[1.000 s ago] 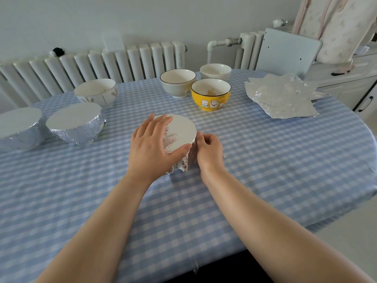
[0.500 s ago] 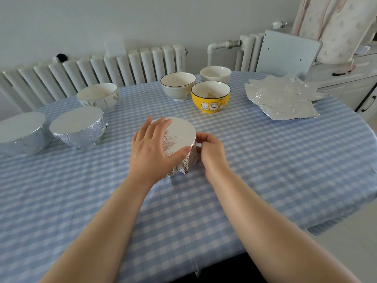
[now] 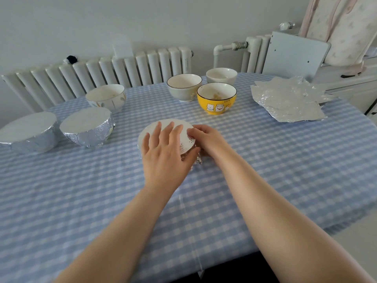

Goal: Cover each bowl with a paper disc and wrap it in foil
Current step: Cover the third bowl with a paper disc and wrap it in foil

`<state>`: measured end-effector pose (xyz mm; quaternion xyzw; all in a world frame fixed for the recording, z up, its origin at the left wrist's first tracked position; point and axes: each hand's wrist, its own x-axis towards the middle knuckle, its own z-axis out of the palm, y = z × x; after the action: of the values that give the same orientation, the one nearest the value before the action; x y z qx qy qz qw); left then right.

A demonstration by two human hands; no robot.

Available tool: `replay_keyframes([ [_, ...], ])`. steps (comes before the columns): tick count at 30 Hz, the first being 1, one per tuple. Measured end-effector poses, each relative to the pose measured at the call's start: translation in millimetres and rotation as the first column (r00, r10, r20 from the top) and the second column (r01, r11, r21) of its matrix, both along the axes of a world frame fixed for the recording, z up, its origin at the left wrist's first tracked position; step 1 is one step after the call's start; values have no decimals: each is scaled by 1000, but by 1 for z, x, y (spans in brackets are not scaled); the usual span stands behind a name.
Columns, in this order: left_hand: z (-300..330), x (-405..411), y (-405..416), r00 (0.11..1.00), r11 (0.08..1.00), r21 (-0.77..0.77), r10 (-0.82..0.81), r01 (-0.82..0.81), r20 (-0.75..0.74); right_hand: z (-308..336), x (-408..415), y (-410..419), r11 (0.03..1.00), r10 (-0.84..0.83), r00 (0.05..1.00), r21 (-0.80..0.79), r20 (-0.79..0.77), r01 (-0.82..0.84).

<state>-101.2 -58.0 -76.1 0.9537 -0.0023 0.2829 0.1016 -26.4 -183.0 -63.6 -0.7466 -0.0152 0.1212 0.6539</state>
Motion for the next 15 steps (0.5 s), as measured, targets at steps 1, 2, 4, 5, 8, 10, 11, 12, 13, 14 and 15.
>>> replay_keyframes([
  [1, 0, -2, 1, 1000, 999, 21, -27, 27, 12, -3, 1, 1, 1000, -8, 1000, 0, 10, 8],
  [2, 0, -4, 3, 998, 998, 23, -60, 60, 28, -4, 1, 2, 1000, -22, 1000, 4, 22, 22],
  [4, 1, -7, 7, 990, 991, -34, -125, 128, 63, -7, 1, 3, 999, -50, 998, 15, 47, 49],
  [5, 3, -8, 10, 986, 986, -71, -148, 153, 71, -9, 1, 4, 998, -56, 997, 24, 54, 55],
  [8, 16, -8, 26, 990, 990, -67, -118, 123, 80, -11, 1, 5, 999, -46, 996, 31, 70, 44],
  [10, 26, -1, 39, 996, 996, -50, -74, 72, -50, -12, 1, 5, 998, -52, 996, 38, 76, 49],
  [11, 29, 4, 43, 987, 997, -39, -79, 74, -140, -12, 1, 5, 997, -60, 995, 42, 79, 57],
  [12, 29, 8, 46, 972, 995, -24, -97, 94, -215, -13, 0, 4, 997, -66, 994, 46, 84, 62],
  [13, 27, 11, 48, 956, 992, -8, -120, 122, -267, -13, -1, 4, 997, -65, 994, 49, 91, 61],
  [14, 25, 12, 49, 943, 989, 9, -140, 149, -301, -13, -2, 4, 997, -59, 993, 49, 101, 54],
  [15, 25, 12, 50, 934, 986, 24, -151, 168, -324, -12, -3, 4, 998, -52, 993, 51, 105, 47],
])
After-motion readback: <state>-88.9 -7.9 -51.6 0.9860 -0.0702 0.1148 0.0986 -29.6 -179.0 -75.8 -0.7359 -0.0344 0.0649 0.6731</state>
